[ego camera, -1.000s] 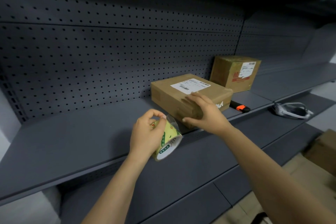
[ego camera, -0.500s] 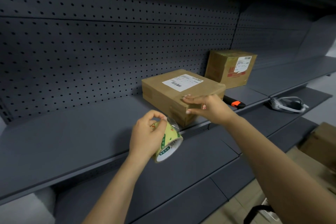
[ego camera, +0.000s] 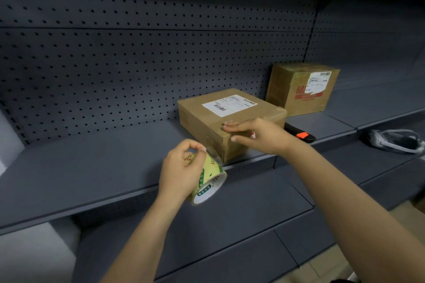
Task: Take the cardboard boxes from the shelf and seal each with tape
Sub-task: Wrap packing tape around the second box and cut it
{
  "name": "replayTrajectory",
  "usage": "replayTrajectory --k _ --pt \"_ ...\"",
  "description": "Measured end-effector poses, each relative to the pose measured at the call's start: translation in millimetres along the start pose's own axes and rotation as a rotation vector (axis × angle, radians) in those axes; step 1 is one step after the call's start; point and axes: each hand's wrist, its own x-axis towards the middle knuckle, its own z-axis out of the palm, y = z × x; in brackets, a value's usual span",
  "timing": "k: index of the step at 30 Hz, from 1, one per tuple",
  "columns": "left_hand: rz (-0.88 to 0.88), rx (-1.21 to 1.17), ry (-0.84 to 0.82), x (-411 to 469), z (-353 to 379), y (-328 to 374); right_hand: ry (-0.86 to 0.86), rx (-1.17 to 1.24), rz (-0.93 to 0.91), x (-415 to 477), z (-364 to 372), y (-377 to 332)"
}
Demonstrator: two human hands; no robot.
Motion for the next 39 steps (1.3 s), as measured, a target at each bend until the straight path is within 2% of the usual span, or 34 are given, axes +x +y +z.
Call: replayTrajectory --k 7,15,20,33,37,39 --pt "0.004 0.037 0.056 -6 8 3 0.351 0.171 -0.119 -3 37 9" --pt "-0.059 0.06 0.125 -11 13 6 0.424 0.214 -0.181 -1 49 19" --pt "-0.065 0.059 0.144 -12 17 9 0.507 0.143 -0.155 6 67 13" --pt "-0.008 0.073 0.149 -14 9 11 0.386 0.169 -0.112 1 51 7" --pt "0.045 0.073 0.119 -13 7 12 0.437 0.35 -0.053 -26 45 -29" --pt "0.092 0.086 0.097 -11 6 11 0.343 0.437 0.066 -36 49 -46"
